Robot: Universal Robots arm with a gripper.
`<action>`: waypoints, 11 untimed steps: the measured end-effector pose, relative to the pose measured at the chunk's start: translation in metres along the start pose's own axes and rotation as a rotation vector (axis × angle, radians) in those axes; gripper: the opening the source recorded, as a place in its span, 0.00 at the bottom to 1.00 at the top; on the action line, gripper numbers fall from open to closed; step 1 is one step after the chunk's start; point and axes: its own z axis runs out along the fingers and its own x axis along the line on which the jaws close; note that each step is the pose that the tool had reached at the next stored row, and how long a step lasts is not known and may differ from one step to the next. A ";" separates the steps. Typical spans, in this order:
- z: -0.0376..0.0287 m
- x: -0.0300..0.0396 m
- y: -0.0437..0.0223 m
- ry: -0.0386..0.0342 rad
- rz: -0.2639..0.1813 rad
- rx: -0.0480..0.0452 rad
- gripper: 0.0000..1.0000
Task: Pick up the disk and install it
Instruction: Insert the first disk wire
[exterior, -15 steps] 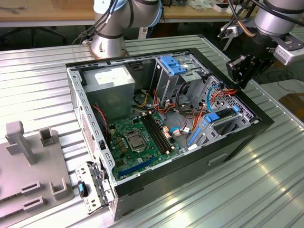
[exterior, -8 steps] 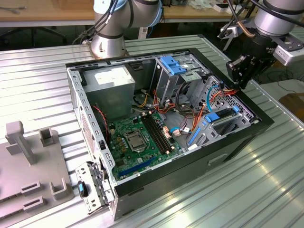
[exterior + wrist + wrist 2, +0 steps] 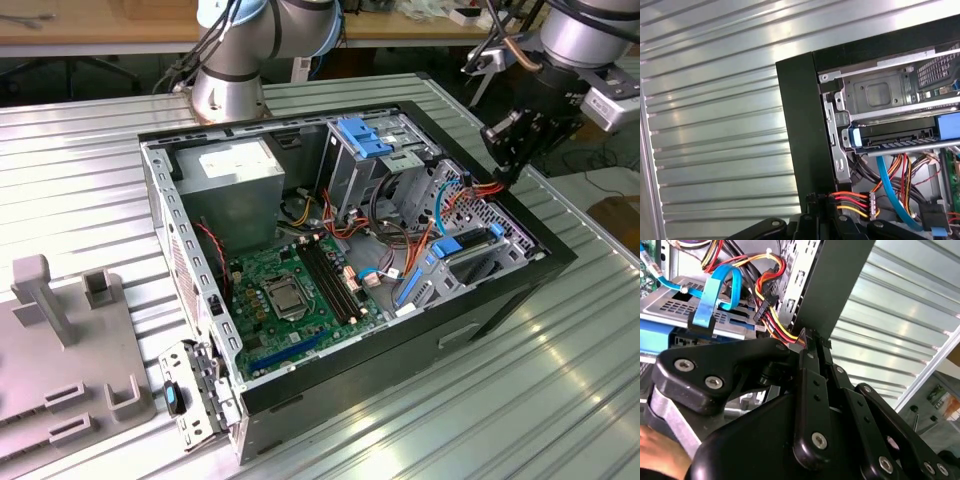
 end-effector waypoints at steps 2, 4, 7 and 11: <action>-0.0023 0.0005 0.0000 0.0001 0.000 -0.0007 0.17; -0.0023 0.0005 -0.0001 0.0003 0.007 -0.0022 0.17; -0.0023 0.0005 0.0000 0.0013 0.048 -0.0109 0.17; -0.0021 0.0005 0.0000 0.0026 0.106 -0.0232 0.17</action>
